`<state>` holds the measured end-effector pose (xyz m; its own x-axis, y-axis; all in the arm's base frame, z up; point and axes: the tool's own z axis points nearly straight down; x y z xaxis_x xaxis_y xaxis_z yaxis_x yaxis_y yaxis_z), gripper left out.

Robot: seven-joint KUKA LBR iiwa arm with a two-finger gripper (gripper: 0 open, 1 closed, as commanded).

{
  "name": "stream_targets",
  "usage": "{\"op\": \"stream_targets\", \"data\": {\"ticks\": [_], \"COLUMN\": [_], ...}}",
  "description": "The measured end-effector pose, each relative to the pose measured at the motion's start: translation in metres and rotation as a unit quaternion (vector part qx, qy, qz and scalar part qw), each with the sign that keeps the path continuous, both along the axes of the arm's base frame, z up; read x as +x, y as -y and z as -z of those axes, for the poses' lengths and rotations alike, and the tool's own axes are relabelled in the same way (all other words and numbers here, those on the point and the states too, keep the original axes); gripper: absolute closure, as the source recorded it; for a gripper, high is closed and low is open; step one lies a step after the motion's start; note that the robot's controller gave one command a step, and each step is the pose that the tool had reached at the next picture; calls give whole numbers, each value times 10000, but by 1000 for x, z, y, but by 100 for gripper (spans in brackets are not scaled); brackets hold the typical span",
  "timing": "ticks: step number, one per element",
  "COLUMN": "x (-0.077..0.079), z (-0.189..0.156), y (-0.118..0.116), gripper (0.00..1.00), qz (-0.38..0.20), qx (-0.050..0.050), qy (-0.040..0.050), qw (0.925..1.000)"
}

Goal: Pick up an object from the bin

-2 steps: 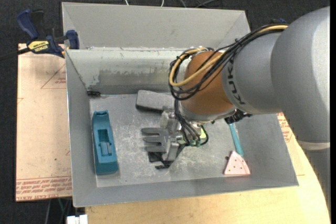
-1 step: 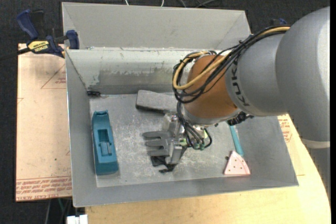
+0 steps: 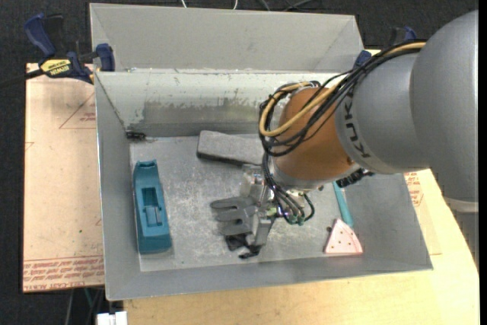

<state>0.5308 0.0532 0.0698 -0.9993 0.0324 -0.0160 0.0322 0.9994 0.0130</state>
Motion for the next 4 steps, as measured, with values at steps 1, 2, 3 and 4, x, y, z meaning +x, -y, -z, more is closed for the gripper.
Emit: {"op": "stream_targets", "data": {"ticks": [1, 2, 3, 4], "x": [-8, -8, 10, 9], "z": [-1, -1, -1, -1], "y": [-12, -12, -17, -15], "gripper": [100, 100, 100, 0], "qz": [-540, -540, -401, -880], "qx": [-3, -3, 6, -4], "qy": [-1, -1, -13, 2], "qw": [9985, 9985, 9992, 9961]}}
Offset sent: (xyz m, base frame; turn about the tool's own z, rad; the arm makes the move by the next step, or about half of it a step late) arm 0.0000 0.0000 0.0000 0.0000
